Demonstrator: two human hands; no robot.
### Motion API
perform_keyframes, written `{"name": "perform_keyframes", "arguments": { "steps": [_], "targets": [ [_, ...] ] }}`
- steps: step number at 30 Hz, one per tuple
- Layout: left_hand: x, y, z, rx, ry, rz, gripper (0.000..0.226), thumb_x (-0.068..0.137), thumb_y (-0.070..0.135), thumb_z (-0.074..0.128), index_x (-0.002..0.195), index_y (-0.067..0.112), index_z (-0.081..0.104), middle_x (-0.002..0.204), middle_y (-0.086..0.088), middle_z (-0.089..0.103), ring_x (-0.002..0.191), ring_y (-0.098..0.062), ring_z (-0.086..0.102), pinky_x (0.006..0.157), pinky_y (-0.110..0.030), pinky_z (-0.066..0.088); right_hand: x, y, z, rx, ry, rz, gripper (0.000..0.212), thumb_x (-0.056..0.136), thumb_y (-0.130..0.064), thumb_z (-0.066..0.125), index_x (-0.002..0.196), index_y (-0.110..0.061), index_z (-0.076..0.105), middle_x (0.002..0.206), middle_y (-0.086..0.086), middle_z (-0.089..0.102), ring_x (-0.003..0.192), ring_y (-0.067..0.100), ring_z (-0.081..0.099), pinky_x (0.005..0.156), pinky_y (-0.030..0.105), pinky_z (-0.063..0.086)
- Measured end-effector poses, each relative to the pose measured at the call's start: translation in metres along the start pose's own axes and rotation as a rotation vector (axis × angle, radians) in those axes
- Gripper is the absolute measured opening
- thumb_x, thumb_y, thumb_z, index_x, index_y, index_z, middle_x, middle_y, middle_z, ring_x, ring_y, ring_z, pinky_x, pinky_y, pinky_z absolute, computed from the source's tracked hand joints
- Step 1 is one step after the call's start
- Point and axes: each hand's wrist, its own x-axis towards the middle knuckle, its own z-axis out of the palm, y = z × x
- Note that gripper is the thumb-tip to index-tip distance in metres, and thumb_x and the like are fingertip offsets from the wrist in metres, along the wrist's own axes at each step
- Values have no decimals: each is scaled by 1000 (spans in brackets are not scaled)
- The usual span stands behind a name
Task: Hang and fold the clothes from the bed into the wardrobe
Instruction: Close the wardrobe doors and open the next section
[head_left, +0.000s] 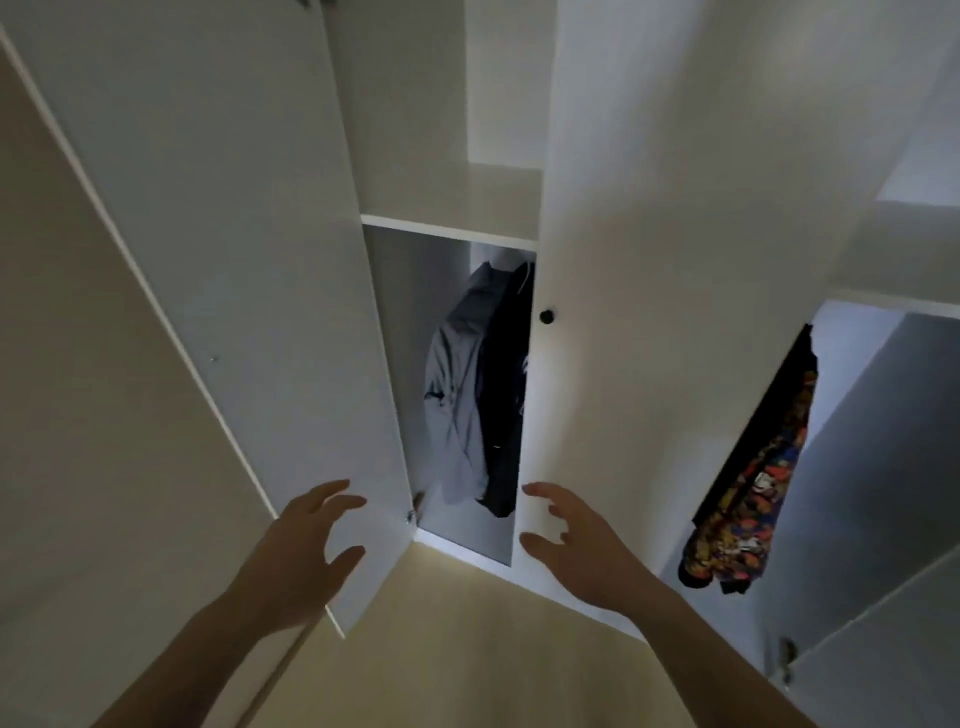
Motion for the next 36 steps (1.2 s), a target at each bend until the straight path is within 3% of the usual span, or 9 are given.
{"name": "perform_keyframes", "arguments": {
  "steps": [7,12,16,22,27,31,33,35,36],
  "targets": [
    [-53,-66,-42,-94,74,-123,54,86,28,81,136,24,61,154,4,45,139,-21,48,116,-37,38,10,-68,85,59,-54,-76,52,95,-32,70,138,-50,48,132,-38,44,122,-20,41,110,23,37],
    [-44,-89,-57,-190,187,-175,57,84,22,83,137,21,61,150,4,47,134,-19,52,110,-28,38,19,-78,92,41,-56,-83,53,94,-30,70,137,-52,48,136,-34,48,126,-14,45,115,30,40],
    [-15,-107,-73,-255,237,-244,70,83,22,84,145,18,52,154,-1,41,132,-25,52,108,-40,46,44,-87,85,72,-45,-69,52,93,-28,73,137,-47,51,139,-22,53,131,5,52,116,41,43],
    [66,-140,-107,-319,349,-320,92,81,22,86,155,10,33,159,-8,30,136,-33,49,112,-50,43,89,-92,76,62,-16,-105,52,95,-31,71,129,-60,44,122,-40,42,125,3,45,109,31,42],
    [136,-170,-113,-411,393,-422,107,82,24,86,162,12,16,166,-11,24,148,-35,36,118,-53,36,123,-92,68,72,5,-126,52,97,-29,70,132,-55,43,125,-36,40,131,-2,37,115,29,36],
    [165,-183,-98,-591,454,-373,91,78,12,83,153,17,31,147,-14,47,135,-40,49,106,-58,46,140,-90,64,75,17,-86,54,96,-30,71,128,-62,42,128,-33,42,130,1,40,114,32,39],
    [170,-188,-89,-665,567,-303,78,75,11,76,143,31,42,133,1,51,123,-39,57,97,-58,51,145,-88,63,82,33,-73,57,95,-32,72,117,-74,40,125,-42,41,124,-3,45,110,30,43],
    [172,-194,-87,-670,627,-260,62,77,19,72,125,50,47,119,9,54,110,-32,62,87,-52,55,148,-88,63,95,54,-49,60,93,-35,73,111,-82,39,123,-46,45,114,-13,50,98,16,46],
    [172,-198,-87,-654,640,-255,53,79,25,70,122,48,51,117,7,57,104,-29,64,85,-49,56,150,-90,64,100,65,-46,61,93,-35,73,109,-84,39,119,-50,47,110,-20,51,88,8,46]
  ]
}}
